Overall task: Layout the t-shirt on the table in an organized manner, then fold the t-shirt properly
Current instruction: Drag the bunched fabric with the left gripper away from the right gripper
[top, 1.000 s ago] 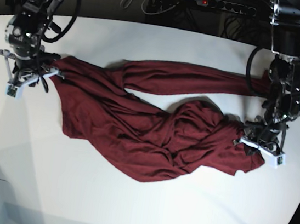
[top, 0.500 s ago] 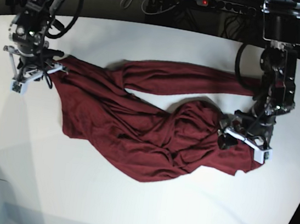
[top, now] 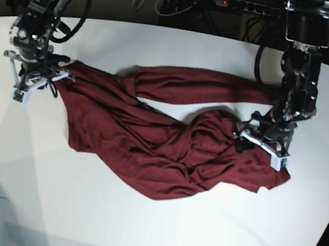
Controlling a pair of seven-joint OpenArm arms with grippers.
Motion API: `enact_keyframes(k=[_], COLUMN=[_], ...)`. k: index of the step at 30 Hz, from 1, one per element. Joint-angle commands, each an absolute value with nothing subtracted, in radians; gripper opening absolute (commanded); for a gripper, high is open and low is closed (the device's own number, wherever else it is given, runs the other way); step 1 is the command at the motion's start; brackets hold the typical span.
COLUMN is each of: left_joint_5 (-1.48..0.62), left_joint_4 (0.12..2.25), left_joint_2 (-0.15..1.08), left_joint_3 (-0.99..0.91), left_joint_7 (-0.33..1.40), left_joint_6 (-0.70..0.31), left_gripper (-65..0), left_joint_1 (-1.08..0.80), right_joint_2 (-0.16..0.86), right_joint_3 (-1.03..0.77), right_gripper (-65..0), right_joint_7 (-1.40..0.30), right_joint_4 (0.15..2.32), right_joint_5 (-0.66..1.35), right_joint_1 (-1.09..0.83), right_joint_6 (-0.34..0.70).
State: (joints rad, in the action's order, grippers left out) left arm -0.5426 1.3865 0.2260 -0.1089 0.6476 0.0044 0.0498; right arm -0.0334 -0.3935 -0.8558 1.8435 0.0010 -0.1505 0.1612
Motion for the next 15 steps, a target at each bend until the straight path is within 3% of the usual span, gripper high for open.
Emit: enact_keyframes(k=[1, 6, 15], left_joint_5=[-0.550, -0.561, -0.552], left_joint_4=[1.408, 1.409, 1.573], left_joint_2=[0.231, 0.231, 0.231], left_joint_3=[-0.105, -0.104, -0.105], left_joint_7=[0.639, 0.647, 0.648], left_joint_6=[0.002, 0.002, 0.002], left_gripper=[-33.2, -63.1, -64.8], left_joint_1=[0.068, 0.064, 0.019], right_joint_2=[-0.028, -0.028, -0.028], right_joint_3=[-0.394, -0.394, -0.394], right_gripper=[-64.2, -64.2, -64.2], right_joint_7=[-0.839, -0.835, -0.831], right_joint_4=[1.860, 1.860, 1.862], right_joint_5=[0.007, 0.007, 0.007], right_joint_1=[-0.143, -0.154, -0.160], right_joint_6=[0.163, 0.163, 0.163])
